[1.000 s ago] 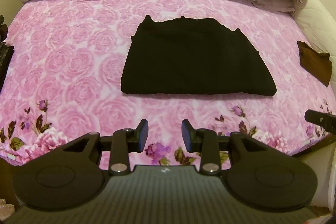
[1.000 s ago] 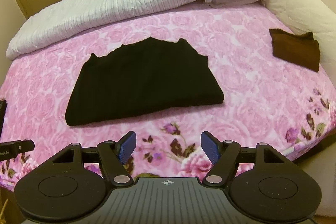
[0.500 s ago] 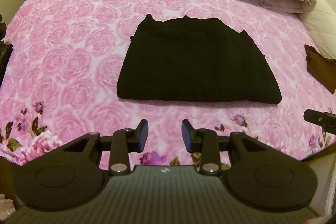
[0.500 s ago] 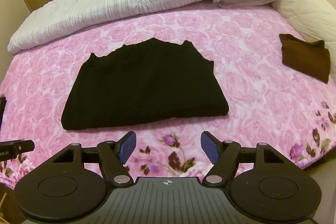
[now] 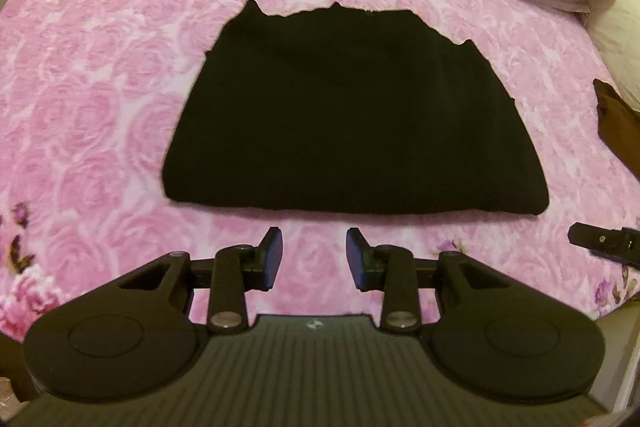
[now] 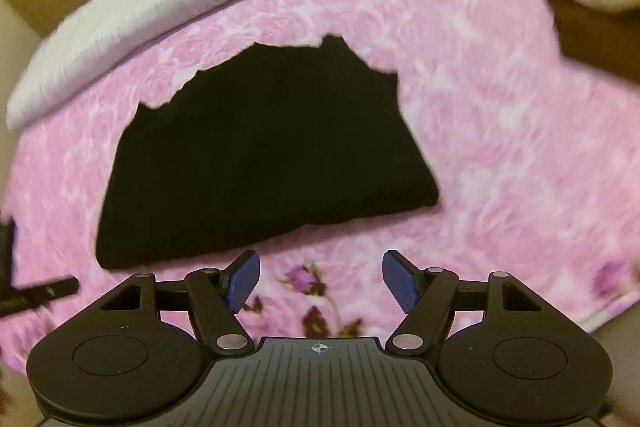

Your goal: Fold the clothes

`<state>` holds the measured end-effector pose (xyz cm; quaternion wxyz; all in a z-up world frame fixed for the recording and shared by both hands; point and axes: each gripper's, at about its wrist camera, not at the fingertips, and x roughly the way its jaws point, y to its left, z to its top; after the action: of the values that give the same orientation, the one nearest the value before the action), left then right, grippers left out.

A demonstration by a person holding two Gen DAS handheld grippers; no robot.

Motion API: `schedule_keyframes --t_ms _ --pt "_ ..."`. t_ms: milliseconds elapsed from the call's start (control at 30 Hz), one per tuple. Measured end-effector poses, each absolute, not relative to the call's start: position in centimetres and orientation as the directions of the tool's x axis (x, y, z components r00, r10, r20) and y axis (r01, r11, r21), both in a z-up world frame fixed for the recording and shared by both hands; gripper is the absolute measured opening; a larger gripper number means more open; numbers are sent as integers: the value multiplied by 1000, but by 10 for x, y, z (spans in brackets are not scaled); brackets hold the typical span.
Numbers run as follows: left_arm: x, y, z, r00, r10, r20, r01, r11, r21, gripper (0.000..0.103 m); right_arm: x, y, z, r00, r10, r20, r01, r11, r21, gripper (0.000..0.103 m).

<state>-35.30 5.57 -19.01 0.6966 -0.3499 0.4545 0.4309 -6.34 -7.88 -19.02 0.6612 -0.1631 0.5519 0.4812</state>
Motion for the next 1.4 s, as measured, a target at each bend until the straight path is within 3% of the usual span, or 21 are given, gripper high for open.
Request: schedule_keyframes --t_ms 67,200,367,633,800,833,867,900,933,1033,1133,1200,1267,1400 --pt "-347 65 -209 214 268 -939 -919 382 -100 31 -40 -81 -219 -149 493 -857 -726 534 433 70" --pt "-338 80 -239 228 269 -936 -914 389 -111 31 10 -99 -284 -233 620 -749 -385 648 657 70" --pt "-334 104 -269 266 283 -922 -907 397 -140 31 39 -112 -336 -181 734 -655 -122 644 755 70" --pt "-329 132 -318 320 272 -907 -881 438 -179 31 50 -112 -390 -63 796 -602 73 605 793 70" --pt "-318 136 -344 292 288 -912 -848 519 -108 33 48 -100 -395 -45 795 -604 43 606 794 69" --pt "-314 137 -344 284 285 -915 -838 538 -93 33 48 -97 -395 -49 787 -614 31 616 787 66" --pt "-311 138 -343 276 281 -919 -827 557 -78 33 48 -94 -395 -53 779 -625 19 626 780 42" --pt "-310 142 -341 277 263 -924 -819 568 -84 33 47 -91 -394 -56 770 -635 9 637 771 30" --pt "-314 147 -340 291 241 -926 -817 566 -109 32 47 -89 -392 -51 756 -653 10 654 756 28" --pt "-336 162 -331 357 191 -914 -821 531 -210 30 40 -66 -363 -17 661 -750 -147 740 656 24" --pt "-375 179 -316 410 196 -891 -838 467 -284 23 3 -13 -300 152 549 -822 -603 710 363 22" --pt "-404 190 -307 451 195 -871 -839 426 -339 22 -52 27 -258 279 579 -766 -844 528 92 21" --pt "-432 201 -301 495 190 -848 -832 385 -399 22 -120 55 -234 305 657 -690 -942 314 -117 21" --pt "-476 208 -297 564 179 -806 -810 310 -498 22 -244 73 -241 184 763 -619 -951 -22 -309 22"
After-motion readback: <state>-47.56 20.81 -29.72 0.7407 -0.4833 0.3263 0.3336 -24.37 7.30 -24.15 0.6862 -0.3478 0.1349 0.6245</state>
